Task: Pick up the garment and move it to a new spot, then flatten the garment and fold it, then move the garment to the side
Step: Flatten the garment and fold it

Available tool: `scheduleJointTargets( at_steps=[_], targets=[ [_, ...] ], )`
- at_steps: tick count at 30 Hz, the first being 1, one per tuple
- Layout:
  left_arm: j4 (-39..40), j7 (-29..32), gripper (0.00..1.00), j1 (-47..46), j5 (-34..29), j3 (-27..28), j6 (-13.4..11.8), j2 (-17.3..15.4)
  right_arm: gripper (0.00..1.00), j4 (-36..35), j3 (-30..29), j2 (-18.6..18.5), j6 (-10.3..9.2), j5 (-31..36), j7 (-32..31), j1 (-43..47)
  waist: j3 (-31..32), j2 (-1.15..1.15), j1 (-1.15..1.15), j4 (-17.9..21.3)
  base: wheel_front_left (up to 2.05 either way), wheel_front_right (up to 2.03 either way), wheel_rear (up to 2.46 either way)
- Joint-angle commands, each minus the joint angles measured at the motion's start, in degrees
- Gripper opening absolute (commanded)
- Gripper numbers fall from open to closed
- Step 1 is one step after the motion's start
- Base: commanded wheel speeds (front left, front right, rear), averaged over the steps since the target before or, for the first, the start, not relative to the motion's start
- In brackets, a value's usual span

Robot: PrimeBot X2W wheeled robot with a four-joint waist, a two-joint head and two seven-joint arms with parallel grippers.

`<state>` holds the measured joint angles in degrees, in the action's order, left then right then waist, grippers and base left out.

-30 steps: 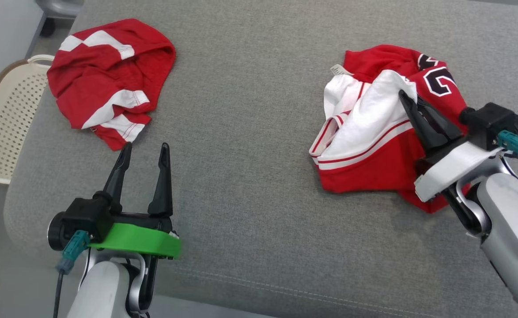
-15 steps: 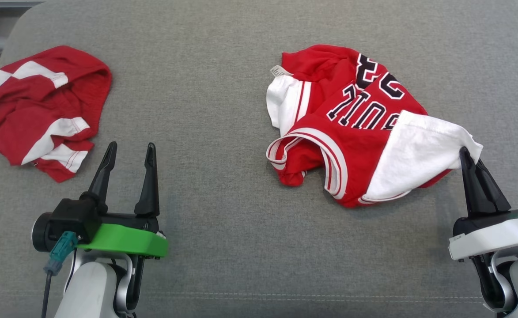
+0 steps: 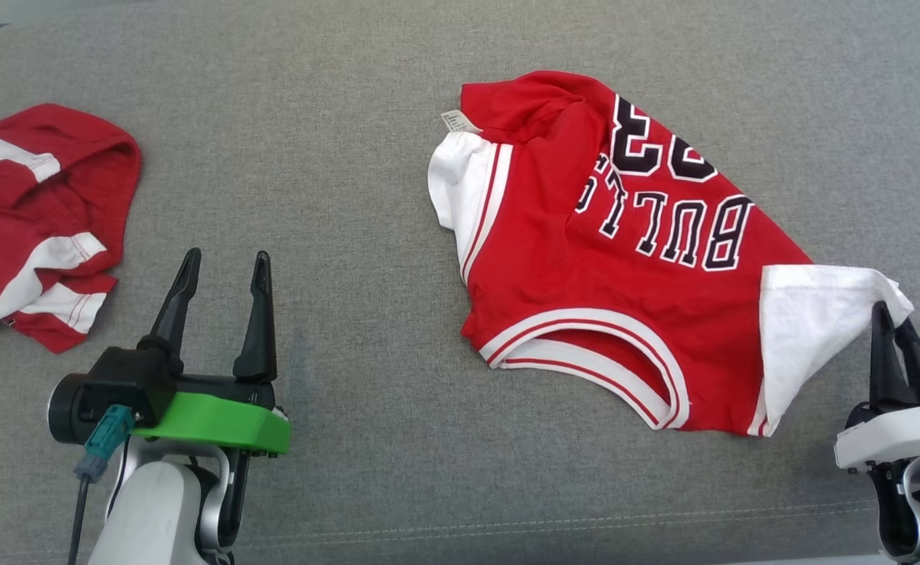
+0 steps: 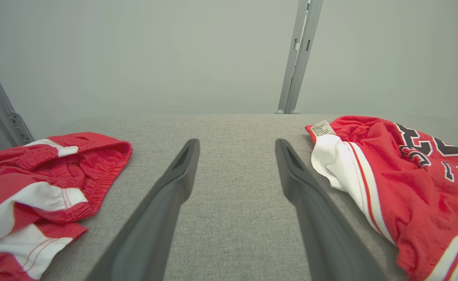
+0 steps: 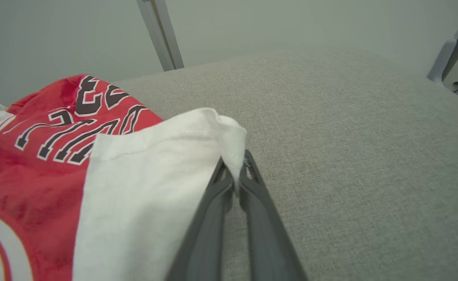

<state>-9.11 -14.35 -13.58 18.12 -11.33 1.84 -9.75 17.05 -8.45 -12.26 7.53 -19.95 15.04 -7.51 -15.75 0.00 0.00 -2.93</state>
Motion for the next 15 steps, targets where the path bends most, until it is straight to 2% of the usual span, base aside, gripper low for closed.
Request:
scheduleJointTargets(
  at_steps=[1,5,11,15],
  targets=[
    [-0.05,0.01,1.0,-0.35,0.28,0.05,-0.38,-0.26,1.0,0.82,-1.21,0.35,-0.08,0.39,0.21,-0.89,0.28,0.0,0.0,0.12,0.0,0.0,0.0],
    [-0.17,-0.04,1.0,0.46,0.66,0.28,-0.73,-0.53,1.0,0.46,-4.43,1.34,-0.08,1.82,0.21,-1.43,0.89,0.0,0.0,0.5,0.0,0.0,0.0],
    [0.13,0.18,1.0,1.2,1.08,0.66,-1.25,-1.06,1.0,-4.04,-8.71,2.72,-0.07,4.72,0.21,-3.24,2.29,0.0,0.0,0.81,0.0,0.0,0.0],
    [0.29,0.2,1.0,1.75,1.23,0.86,-1.67,-1.25,1.0,-9.04,-7.05,3.98,-0.07,7.02,0.21,-4.04,3.65,0.0,0.0,0.58,0.0,0.0,0.0]
  ],
)
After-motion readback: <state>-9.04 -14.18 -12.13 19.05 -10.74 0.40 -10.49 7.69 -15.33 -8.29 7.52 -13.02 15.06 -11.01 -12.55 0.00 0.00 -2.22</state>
